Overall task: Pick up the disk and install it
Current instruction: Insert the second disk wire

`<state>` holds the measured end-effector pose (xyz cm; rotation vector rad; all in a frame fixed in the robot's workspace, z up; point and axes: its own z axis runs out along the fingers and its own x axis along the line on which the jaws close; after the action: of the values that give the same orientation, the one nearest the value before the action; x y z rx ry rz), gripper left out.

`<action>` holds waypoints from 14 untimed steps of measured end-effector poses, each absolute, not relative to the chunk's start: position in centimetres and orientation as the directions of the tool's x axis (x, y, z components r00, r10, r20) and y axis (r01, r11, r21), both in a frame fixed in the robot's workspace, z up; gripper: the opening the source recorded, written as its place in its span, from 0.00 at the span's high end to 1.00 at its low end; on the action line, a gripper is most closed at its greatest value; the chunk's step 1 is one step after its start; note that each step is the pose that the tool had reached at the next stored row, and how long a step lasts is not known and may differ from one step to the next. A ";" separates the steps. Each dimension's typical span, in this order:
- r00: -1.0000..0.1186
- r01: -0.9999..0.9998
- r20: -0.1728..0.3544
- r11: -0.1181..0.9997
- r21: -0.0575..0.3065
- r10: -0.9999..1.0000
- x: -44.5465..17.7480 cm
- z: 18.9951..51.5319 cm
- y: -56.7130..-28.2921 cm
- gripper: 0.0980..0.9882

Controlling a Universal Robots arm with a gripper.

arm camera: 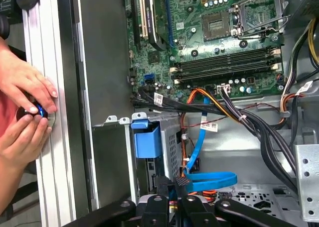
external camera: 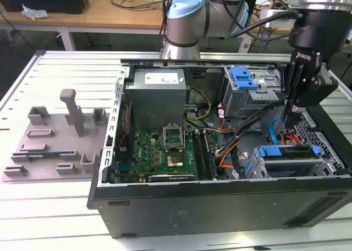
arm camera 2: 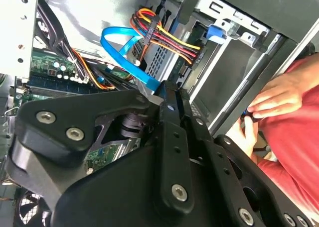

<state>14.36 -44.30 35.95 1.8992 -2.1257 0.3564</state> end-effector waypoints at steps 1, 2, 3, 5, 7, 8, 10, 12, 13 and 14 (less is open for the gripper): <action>-0.108 -0.994 0.356 0.111 -0.011 -0.928 14.2 35.9 -44.4 0.93; -0.114 -0.993 0.352 0.112 -0.027 -0.929 14.1 35.9 -44.4 0.93; -0.118 -0.993 0.348 0.112 -0.038 -0.930 14.1 36.0 -44.5 0.93; -0.126 -0.992 0.334 0.112 -0.060 -0.934 14.0 36.0 -44.6 0.93; -0.126 -0.992 0.316 0.113 -0.059 -0.940 14.0 35.9 -45.0 0.93; -0.126 -0.992 0.304 0.114 -0.058 -0.944 14.0 35.9 -45.3 0.93; -0.126 -0.992 0.267 0.116 -0.053 -0.956 13.9 35.9 -46.2 0.93; -0.126 -0.992 0.224 0.119 -0.048 -0.966 13.9 35.9 -47.4 0.93; -0.126 -0.992 0.204 0.119 -0.045 -0.971 13.9 35.9 -47.8 0.93; -0.126 -0.992 0.192 0.120 -0.044 -0.973 13.9 35.9 -48.1 0.93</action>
<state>13.94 -48.08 35.92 1.9956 -2.2614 0.2438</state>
